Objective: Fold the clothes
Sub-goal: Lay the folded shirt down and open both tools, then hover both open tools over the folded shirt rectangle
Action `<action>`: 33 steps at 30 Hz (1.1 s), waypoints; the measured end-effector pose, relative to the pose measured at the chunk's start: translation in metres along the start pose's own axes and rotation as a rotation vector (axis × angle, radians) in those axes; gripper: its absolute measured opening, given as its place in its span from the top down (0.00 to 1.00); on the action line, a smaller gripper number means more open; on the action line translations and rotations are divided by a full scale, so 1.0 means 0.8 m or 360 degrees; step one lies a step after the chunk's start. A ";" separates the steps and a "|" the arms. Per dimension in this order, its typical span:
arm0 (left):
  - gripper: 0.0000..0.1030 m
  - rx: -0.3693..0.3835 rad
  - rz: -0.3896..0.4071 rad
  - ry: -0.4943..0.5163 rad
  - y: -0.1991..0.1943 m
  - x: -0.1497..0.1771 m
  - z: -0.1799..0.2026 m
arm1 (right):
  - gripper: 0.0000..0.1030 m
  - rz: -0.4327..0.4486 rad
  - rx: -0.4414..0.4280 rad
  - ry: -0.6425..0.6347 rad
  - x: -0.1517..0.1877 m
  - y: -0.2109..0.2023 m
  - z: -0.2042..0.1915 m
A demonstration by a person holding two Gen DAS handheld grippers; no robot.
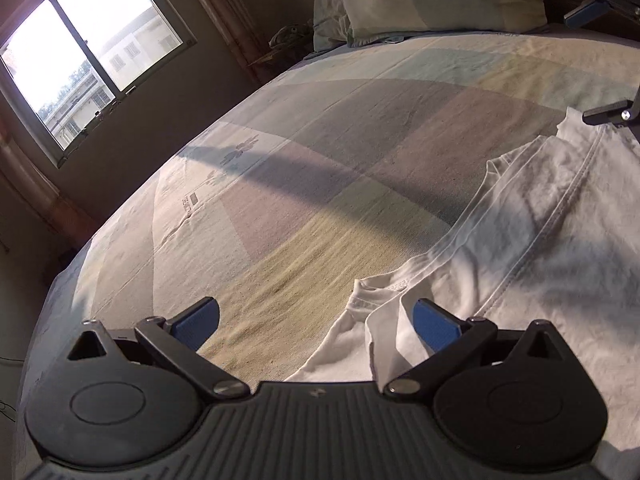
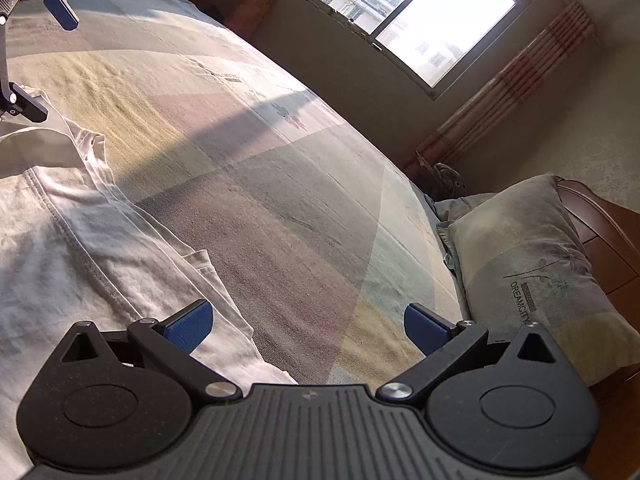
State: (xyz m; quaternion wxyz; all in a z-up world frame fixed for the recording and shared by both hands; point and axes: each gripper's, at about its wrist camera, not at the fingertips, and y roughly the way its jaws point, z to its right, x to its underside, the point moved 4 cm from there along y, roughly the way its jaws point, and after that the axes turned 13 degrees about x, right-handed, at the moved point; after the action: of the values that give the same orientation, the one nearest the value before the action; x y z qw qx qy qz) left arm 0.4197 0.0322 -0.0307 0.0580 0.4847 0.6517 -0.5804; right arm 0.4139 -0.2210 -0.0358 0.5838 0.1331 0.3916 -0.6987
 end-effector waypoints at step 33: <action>0.01 0.0757 0.0084 -0.0860 -0.038 0.119 -0.002 | 0.00 -0.0206 -0.1079 0.0730 0.084 -0.074 -0.024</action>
State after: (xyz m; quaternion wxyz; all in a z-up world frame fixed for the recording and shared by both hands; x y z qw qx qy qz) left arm 0.3491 0.0912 -0.0694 0.1287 0.3303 0.4469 -0.8214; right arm 0.3349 -0.2545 -0.0681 0.4470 0.0608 0.7271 -0.5176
